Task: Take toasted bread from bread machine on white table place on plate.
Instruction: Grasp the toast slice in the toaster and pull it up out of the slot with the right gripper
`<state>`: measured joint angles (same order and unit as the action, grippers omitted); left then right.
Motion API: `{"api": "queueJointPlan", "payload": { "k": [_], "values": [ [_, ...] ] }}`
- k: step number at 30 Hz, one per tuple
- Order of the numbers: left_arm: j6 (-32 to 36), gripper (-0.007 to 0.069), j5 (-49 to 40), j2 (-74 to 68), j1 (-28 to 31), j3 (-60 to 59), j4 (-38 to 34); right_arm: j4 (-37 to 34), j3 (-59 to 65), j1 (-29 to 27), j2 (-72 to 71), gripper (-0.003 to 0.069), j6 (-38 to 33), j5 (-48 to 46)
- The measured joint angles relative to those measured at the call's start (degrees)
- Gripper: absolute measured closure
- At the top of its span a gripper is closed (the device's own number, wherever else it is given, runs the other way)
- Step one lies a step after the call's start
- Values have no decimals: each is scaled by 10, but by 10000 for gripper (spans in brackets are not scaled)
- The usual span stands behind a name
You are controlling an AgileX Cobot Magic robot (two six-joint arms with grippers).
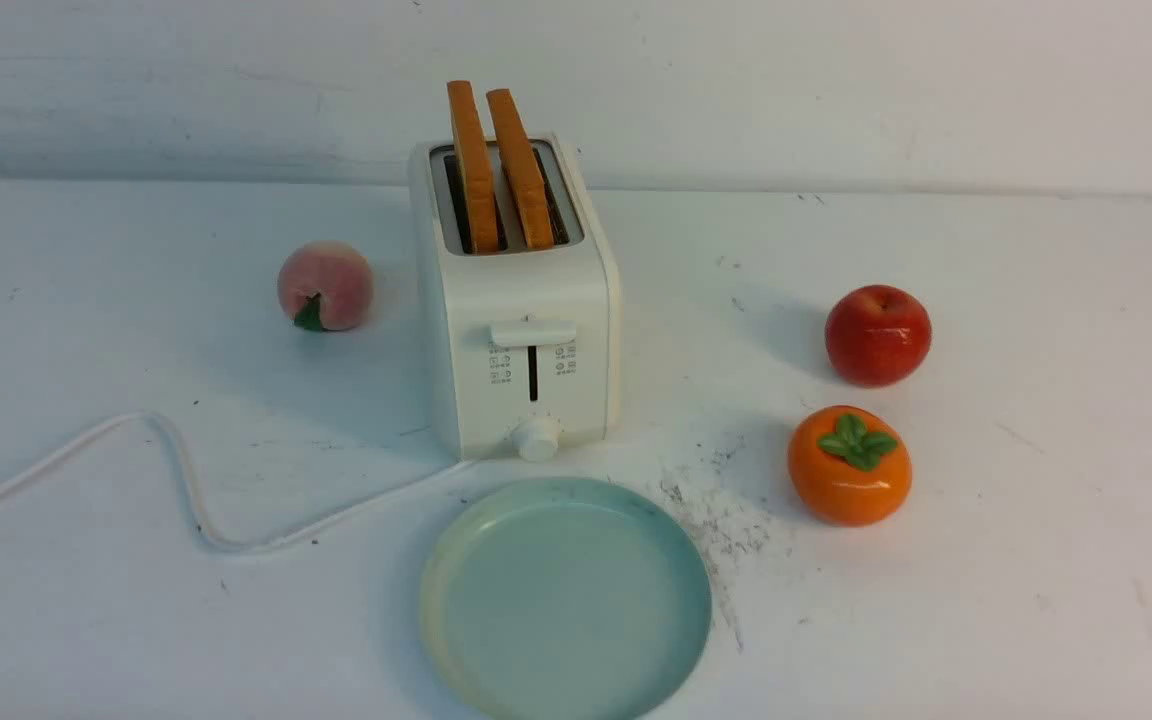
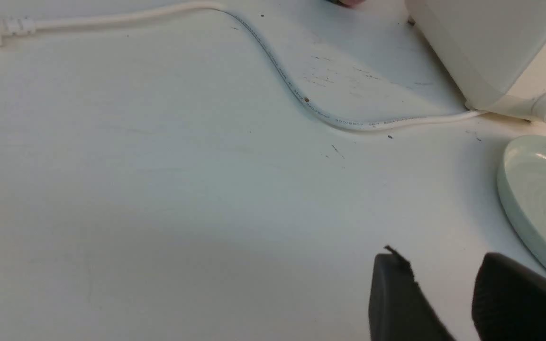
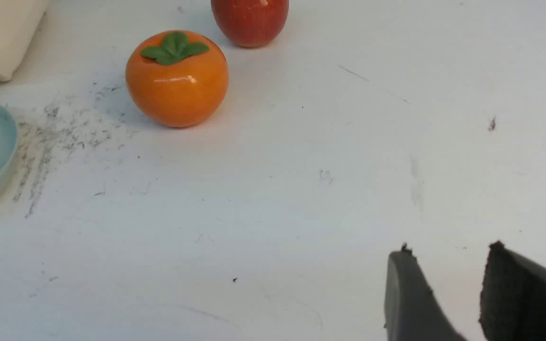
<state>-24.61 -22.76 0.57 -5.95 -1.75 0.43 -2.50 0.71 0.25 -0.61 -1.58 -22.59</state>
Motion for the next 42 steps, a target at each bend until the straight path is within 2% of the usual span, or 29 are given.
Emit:
{"api": "queueJointPlan", "payload": {
  "k": [39,42],
  "values": [
    [0,386,1,0,0,0,0,0,0,0,0,419,0,0],
    [-18,386,21,0,0,0,-37,0,0,0,0,419,0,0]
  ]
}}
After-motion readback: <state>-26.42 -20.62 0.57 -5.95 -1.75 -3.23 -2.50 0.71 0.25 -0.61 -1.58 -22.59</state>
